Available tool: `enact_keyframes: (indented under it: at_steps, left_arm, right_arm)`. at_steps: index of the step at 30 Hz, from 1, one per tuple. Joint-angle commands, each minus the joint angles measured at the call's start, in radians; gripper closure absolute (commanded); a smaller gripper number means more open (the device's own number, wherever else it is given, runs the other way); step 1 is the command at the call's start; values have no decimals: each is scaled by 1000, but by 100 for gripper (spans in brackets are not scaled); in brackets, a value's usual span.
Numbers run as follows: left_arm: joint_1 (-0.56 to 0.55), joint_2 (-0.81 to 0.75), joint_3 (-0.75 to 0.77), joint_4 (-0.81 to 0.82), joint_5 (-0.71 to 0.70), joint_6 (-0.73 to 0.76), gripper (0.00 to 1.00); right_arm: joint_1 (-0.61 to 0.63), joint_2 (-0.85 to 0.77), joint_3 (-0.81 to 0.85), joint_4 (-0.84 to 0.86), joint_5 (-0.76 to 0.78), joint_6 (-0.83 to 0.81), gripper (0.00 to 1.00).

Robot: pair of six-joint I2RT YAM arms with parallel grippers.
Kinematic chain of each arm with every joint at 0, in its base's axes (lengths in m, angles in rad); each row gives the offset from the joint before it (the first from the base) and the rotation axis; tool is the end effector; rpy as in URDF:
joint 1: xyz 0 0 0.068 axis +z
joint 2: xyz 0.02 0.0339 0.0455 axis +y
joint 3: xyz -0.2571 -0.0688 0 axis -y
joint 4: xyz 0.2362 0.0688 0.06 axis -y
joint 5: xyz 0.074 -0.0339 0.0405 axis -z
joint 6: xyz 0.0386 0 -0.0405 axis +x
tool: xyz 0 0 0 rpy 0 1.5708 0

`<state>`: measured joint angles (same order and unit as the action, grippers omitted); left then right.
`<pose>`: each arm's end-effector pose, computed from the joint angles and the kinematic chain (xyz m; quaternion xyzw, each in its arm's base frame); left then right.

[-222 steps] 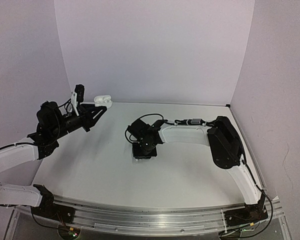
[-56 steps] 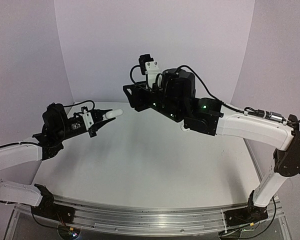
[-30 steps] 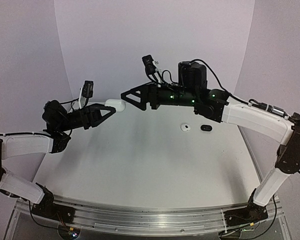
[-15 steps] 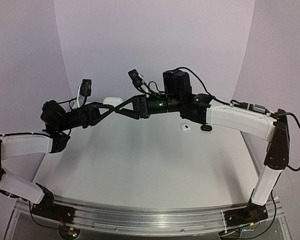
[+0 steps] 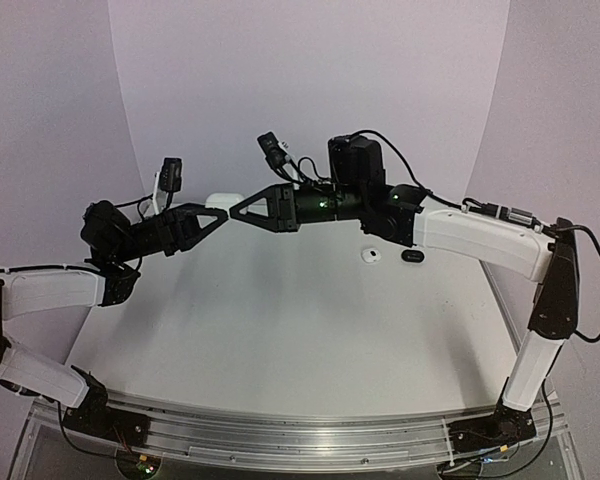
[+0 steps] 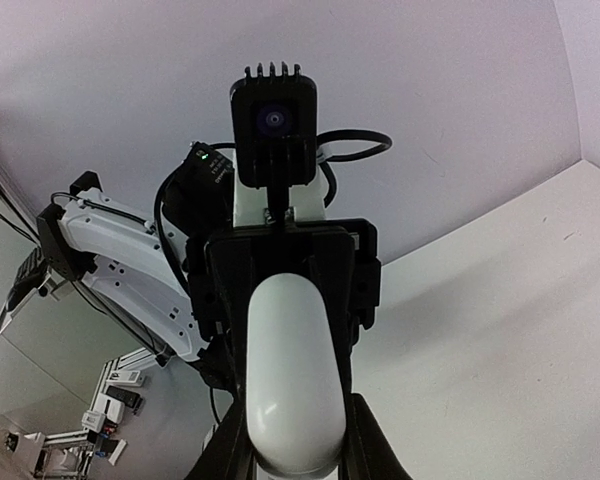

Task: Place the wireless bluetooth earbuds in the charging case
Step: Pass from the left arm to the right, then place the charging case with the earbuds at the center of the board.

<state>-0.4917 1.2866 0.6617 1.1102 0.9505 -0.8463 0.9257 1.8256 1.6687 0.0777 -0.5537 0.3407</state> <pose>0.2143 -0.1504 0.3158 0.3047 0.5212 -0.6576 0.4507 0.2447 0.3590 0.3762 -0.3813 0.6231 0.5481 0.4074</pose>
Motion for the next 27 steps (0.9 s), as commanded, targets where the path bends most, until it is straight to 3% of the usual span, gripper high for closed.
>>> enact_keyframes:
  at_steps: [1, 3, 7, 8, 10, 11, 12, 15, 18, 23, 27]
  left_arm:
    - [-2, -28, 35, 54, 17, -3, 100]
    - [-2, -26, 35, 51, 16, -2, 100]
    - [-2, -29, 33, 0, 0, 16, 100]
    - [-2, -33, 33, -47, -13, 44, 93]
    - [-2, -47, 25, -162, -42, 154, 43]
    - [-2, -56, 19, -241, -80, 225, 12]
    - [-1, -67, 16, -319, -120, 298, 2]
    - [-1, -101, 12, -516, -233, 505, 0]
    - [1, -127, 1, -660, -323, 617, 0]
    - [1, -168, -33, -751, -360, 656, 0]
    - [1, -171, -34, -765, -346, 639, 0]
  right_arm:
    - [0, -11, 38, 39, -17, -3, 89]
    - [0, -11, 40, 39, -16, -4, 100]
    - [0, -11, 39, 39, -16, -5, 100]
    - [0, -12, 39, 39, -13, -6, 100]
    - [-1, -17, 37, 36, 2, -1, 100]
    - [-9, -20, 32, 36, 4, 9, 100]
    - [-21, -23, 28, 33, 1, 26, 100]
    - [-78, -56, -13, 14, -16, 69, 100]
    - [-178, -91, -79, -19, -56, 104, 100]
    - [-350, -32, -137, -55, -202, 127, 100]
    - [-477, 159, -66, -219, -298, 63, 100]
